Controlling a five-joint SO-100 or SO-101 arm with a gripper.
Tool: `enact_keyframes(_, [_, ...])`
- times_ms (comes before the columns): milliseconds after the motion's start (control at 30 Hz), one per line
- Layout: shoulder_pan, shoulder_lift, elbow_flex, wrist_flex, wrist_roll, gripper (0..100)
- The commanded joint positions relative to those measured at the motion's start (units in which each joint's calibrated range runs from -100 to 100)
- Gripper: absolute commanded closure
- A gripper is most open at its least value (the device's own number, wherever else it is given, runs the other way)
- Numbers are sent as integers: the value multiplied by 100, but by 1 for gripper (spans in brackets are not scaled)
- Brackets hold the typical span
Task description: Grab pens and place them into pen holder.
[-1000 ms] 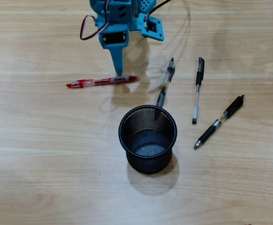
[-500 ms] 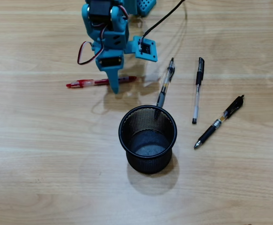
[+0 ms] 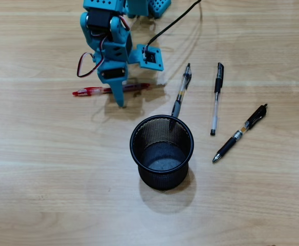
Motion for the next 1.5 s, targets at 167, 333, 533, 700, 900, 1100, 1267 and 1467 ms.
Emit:
enact_keyframes(167, [41, -39, 476, -667, 26, 69])
enact_keyframes(333, [50, -30, 476, -667, -5, 84])
enact_keyframes(533, [78, -30, 485, -630, -215, 97])
enact_keyframes(700, [50, -56, 485, -639, -230, 98])
enact_keyframes(900, [59, -209, 322, -594, -283, 98])
enact_keyframes(1100, [-5, -1049, 168, -494, -393, 98])
enact_keyframes(1267, [-23, -2009, 168, -166, -424, 98])
enact_keyframes(1467, [-78, -3088, 168, 162, -492, 98])
